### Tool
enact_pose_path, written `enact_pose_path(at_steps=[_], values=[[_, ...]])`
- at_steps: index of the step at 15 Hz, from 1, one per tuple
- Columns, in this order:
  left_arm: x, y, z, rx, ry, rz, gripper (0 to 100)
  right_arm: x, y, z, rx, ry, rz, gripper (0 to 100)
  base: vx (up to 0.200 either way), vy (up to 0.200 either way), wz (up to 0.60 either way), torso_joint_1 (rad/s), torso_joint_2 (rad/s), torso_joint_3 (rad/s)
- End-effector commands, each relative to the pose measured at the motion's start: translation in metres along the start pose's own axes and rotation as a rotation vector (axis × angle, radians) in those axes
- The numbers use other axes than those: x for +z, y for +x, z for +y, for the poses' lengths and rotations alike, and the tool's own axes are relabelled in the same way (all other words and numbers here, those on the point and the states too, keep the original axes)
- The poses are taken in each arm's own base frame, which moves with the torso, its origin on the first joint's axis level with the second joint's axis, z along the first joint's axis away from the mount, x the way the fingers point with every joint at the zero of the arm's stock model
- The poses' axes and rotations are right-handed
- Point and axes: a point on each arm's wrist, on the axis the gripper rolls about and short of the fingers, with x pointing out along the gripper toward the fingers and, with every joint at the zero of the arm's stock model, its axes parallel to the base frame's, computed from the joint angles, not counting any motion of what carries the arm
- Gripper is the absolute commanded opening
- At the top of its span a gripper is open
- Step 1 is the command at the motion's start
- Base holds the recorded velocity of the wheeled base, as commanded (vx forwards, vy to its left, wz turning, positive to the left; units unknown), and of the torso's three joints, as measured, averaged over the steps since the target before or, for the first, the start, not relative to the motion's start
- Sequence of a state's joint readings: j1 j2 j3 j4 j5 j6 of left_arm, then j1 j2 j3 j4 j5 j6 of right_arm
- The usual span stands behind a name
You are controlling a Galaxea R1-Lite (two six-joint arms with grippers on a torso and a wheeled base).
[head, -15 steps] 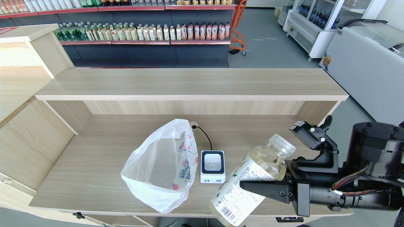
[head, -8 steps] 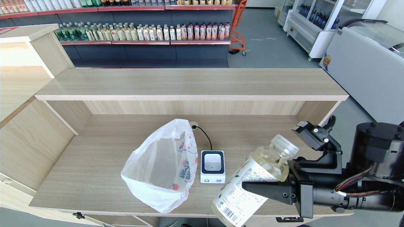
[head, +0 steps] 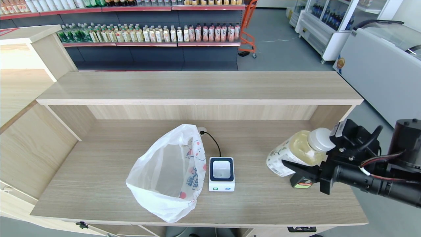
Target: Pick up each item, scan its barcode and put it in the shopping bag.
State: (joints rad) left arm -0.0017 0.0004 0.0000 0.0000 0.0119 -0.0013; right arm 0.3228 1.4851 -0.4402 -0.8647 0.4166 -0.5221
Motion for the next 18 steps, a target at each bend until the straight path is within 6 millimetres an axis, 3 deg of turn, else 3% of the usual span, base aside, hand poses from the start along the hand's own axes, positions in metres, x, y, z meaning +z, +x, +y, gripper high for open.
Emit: enact_pose_path(at_steps=[1,9,18], values=[[0.0,0.0,0.0,0.001,0.0,0.0,100,-0.011,-0.021,-0.018,-0.194,-0.128,0.115,0,0.0,0.0,0.0,0.0,0.0,0.0],[0.0,0.0,0.0,0.001,0.0,0.0,100,-0.012,-0.019,-0.008,-0.17,-0.436,0.131,0,0.0,0.0,0.0,0.0,0.0,0.0],[0.0,0.0,0.0,0.001,0.006,0.0,100,-0.018,-0.026,-0.002,-0.162,-0.46,0.154,0,0.0,0.0,0.0,0.0,0.0,0.0]])
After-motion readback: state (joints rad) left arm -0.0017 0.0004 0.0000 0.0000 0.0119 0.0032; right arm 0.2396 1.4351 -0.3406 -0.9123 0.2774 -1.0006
